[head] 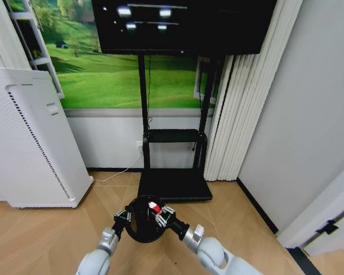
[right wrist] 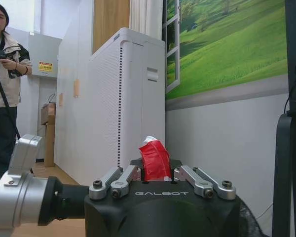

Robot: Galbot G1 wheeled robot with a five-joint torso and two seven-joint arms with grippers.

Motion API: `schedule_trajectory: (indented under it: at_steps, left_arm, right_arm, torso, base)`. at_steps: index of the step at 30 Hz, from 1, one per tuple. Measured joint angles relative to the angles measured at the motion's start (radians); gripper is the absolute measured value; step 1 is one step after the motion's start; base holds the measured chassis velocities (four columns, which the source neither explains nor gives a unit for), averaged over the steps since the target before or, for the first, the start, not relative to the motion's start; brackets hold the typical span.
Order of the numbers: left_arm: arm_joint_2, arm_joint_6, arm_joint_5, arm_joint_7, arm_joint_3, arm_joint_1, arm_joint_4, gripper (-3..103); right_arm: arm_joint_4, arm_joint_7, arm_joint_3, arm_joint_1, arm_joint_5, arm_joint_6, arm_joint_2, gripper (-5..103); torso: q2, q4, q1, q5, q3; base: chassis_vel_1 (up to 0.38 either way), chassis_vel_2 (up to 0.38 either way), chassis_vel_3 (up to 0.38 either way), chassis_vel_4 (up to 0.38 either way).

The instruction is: Pick up the trash bin and place the garbage on the floor into it.

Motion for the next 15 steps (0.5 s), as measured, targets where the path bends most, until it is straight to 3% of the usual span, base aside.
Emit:
schedule_trajectory:
  at_steps: [15]
  left_arm:
    - [-0.017,0.010,0.008,-0.001,0.024,-0.003,-0.003,3]
  right_arm:
    - [-0.093,0.003,-0.058,0.046,-0.032,0.016,0.089,21]
  torso:
    - [0.000,0.0002,0.000,0.0001,0.000]
  base:
    - [0.000,0.000,0.000,0.000]
